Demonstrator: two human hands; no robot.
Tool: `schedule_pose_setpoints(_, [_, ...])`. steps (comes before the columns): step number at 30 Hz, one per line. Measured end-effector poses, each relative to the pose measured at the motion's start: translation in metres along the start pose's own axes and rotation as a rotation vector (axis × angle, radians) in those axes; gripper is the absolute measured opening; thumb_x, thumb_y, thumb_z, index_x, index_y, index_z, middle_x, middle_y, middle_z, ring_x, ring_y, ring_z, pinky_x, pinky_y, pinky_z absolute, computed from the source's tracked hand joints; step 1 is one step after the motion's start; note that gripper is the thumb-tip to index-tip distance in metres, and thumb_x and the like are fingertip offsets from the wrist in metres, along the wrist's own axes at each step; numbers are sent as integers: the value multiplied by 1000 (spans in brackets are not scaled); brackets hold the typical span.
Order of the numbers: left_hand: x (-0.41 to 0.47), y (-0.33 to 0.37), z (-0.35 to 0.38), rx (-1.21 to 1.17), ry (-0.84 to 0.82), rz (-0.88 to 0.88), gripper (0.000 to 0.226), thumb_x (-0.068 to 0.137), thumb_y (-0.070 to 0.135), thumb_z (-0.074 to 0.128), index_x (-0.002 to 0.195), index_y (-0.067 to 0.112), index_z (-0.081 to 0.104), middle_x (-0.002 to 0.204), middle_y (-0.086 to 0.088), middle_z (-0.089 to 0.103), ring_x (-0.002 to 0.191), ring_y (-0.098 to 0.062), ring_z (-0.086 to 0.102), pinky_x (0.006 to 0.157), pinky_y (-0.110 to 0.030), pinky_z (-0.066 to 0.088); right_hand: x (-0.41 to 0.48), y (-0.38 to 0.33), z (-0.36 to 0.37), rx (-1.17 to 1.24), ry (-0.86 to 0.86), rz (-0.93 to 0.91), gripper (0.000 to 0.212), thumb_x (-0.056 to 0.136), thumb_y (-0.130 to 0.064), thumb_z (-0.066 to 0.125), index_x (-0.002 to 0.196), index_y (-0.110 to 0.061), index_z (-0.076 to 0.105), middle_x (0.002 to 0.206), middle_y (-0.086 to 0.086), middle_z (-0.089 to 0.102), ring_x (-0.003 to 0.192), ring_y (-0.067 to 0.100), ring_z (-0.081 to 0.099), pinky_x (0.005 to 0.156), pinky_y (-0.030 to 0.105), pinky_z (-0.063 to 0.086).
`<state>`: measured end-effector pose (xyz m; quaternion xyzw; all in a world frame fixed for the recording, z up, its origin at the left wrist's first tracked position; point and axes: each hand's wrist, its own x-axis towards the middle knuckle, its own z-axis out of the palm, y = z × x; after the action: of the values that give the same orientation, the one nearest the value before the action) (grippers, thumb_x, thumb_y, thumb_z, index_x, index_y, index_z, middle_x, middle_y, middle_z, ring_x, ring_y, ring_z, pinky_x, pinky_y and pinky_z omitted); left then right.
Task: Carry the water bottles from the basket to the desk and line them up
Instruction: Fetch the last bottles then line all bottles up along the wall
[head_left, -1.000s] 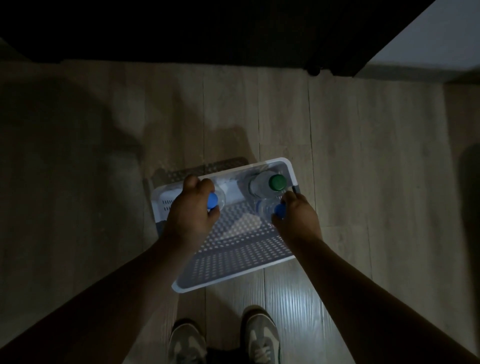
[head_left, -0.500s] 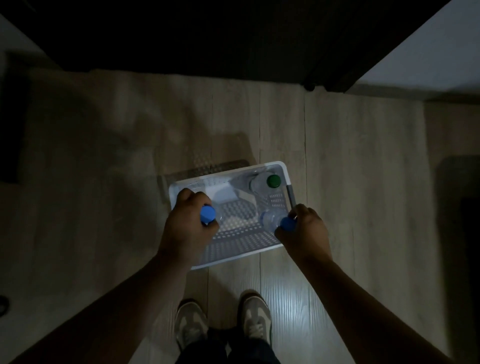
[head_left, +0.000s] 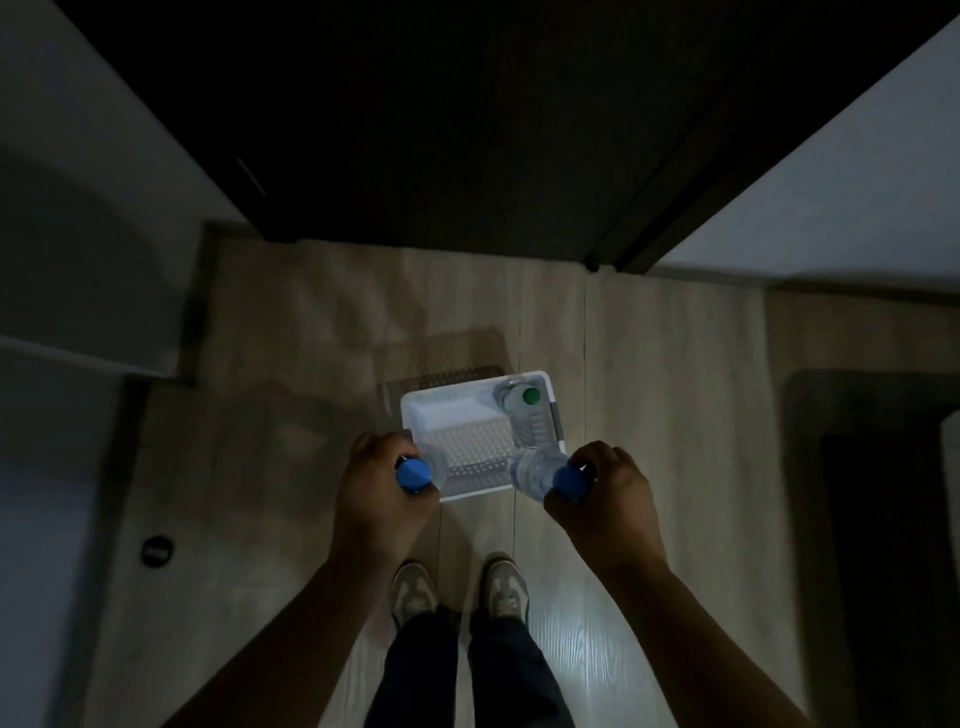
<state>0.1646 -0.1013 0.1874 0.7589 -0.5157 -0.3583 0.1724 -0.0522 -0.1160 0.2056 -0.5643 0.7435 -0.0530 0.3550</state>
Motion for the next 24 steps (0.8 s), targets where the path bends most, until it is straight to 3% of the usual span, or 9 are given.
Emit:
schedule_pose_setpoints(3, [-30,32,-51,-27,19,-4,30,65,6,80,87,10,60,95,-4,58,84,-9,52,61,-8,35,-32,-37,-43,1,-3,-55,35,73,-22,80,100,-19,58,95,-7,52,71,-1,49,59,5,35])
schedule_pose_setpoints(6, [-61,60,-104,-74,66,-3,30,63,7,80,78,17,57,78,13,54,78,0,57,58,-3,41,-65,-70,-85,4,31,-123,34,71,-22,80,97,-21,59,92,-10,50,69,-4,48,57,5,33])
schedule_pose_setpoints(8, [-83,75,-136,-107,111,5,32,60,6,80,72,23,55,72,17,52,76,12,55,60,4,37,-84,-89,-111,5,59,-169,35,70,-22,81,99,-19,61,94,-10,51,71,-3,50,59,5,35])
schedule_pose_setpoints(11, [-115,94,-175,-139,190,14,31,60,7,80,73,22,57,74,11,56,66,0,57,52,-6,38,-114,-112,-145,39,91,-239,37,69,-21,82,101,-21,62,97,-9,53,75,1,54,61,5,40])
schedule_pose_setpoints(15, [-143,124,-229,-190,251,30,31,60,5,81,78,20,61,77,0,64,68,-11,61,58,-25,48,-146,-142,-184,59,109,-349,38,72,-23,80,100,-32,56,100,-13,54,77,0,57,54,6,42])
schedule_pose_setpoints(20, [-172,168,-281,-106,367,94,25,57,10,82,75,18,65,72,17,56,64,1,56,56,-7,36,-156,-188,-230,1,74,-524,36,73,-30,76,99,-38,53,99,-14,54,80,-1,56,63,11,43])
schedule_pose_setpoints(24, [-193,190,-297,-94,454,37,26,59,10,82,80,14,67,81,4,60,70,-4,58,59,-11,38,-153,-227,-268,-23,-12,-741,35,74,-30,75,104,-32,59,98,-18,49,83,-2,55,69,12,45])
